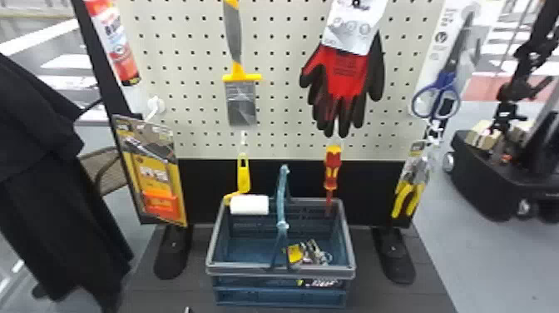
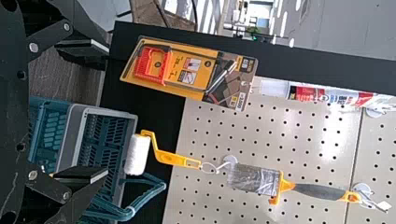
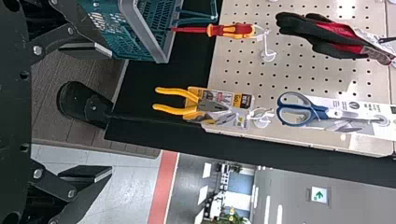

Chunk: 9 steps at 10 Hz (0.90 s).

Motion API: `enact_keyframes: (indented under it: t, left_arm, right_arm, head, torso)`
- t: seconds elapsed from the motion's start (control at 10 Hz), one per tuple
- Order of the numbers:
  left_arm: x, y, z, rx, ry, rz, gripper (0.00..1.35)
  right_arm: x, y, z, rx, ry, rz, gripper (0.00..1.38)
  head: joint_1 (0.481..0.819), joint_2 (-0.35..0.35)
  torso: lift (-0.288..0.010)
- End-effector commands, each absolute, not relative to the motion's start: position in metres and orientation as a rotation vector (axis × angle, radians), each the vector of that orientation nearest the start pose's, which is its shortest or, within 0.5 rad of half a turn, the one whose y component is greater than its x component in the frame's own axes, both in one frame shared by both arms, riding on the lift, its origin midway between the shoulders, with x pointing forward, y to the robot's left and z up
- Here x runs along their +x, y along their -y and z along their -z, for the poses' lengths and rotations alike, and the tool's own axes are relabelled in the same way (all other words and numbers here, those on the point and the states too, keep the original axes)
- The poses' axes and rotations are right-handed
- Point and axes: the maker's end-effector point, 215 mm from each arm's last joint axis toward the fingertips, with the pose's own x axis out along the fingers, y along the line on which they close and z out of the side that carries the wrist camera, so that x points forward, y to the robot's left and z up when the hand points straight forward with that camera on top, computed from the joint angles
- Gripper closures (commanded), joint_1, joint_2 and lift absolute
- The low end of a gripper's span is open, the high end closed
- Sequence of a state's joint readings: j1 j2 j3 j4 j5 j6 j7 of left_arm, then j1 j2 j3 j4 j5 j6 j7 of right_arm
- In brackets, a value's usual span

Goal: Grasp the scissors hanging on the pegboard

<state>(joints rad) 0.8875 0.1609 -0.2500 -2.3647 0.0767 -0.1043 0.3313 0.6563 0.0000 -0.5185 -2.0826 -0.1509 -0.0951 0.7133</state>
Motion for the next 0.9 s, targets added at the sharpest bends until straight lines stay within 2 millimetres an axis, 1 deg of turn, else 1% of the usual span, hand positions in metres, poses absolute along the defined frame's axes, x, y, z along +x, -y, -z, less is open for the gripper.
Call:
enact_keyframes:
  t: [0.0,0.4,0.6,0.8]
  left_arm:
    - [0.33,-0.178,0.296,-0.163,-0.048,-0.058,0.37]
    - [0.33,-0.178,0.296,-0.164,-0.05,-0.058,0.37]
    - [0.33,-0.178,0.296,-0.164,-0.05,-0.058,0.37]
    - [0.33,-0.178,0.296,-0.166,-0.05,-0.058,0.37]
  right_arm:
    - [0.351,0.347,0.334,-0.139,-0.068,-0.277,0.39]
    - [0.351,0.347,0.333,-0.139,-0.065,-0.276,0.39]
    - [0.356,0.346,0.323,-0.12,-0.047,-0.274,0.38]
    - [0.368,0.342,0.306,-0.109,-0.024,-0.279,0.37]
  head:
    - [0.549,0.0]
    - [0.549,0.0]
    - [0.549,0.0]
    - [0.549,0.0]
  torso:
    - [-0.1]
    - [-0.1]
    - [-0.1]
    - [-0.1]
